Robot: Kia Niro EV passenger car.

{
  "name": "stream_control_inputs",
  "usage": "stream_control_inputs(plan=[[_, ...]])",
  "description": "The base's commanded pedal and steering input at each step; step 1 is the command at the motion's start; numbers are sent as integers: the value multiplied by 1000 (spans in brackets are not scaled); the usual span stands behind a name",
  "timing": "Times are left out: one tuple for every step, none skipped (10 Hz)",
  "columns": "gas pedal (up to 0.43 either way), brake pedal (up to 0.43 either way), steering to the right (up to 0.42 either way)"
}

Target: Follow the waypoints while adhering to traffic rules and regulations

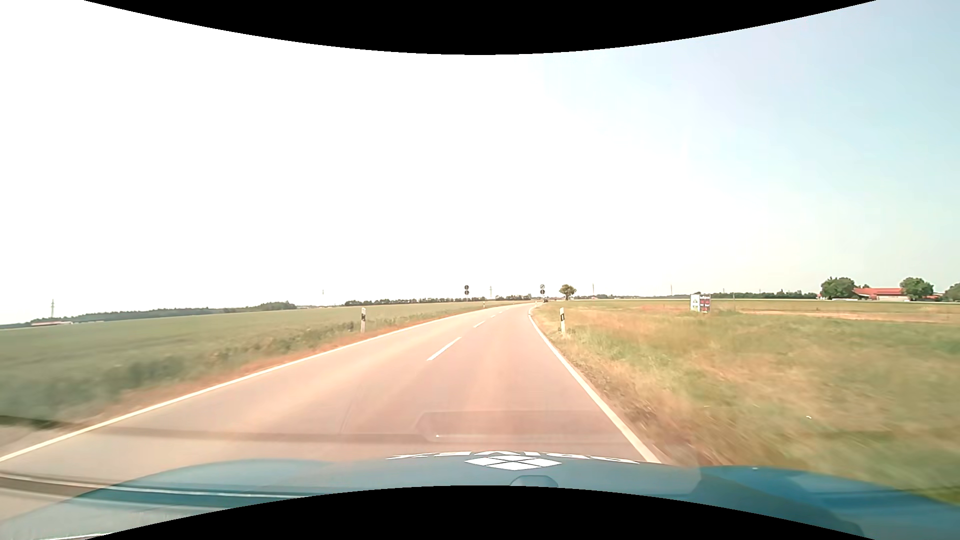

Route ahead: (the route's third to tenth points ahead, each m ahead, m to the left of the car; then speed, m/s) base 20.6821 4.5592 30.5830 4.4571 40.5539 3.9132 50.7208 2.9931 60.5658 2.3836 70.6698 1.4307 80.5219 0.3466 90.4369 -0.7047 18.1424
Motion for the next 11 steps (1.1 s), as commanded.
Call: stream_control_inputs(plan=[[197,0,9],[197,0,9],[197,0,9],[197,0,10],[197,0,10],[197,0,11],[209,0,10],[209,0,11],[209,0,10],[209,0,9],[209,0,9]])
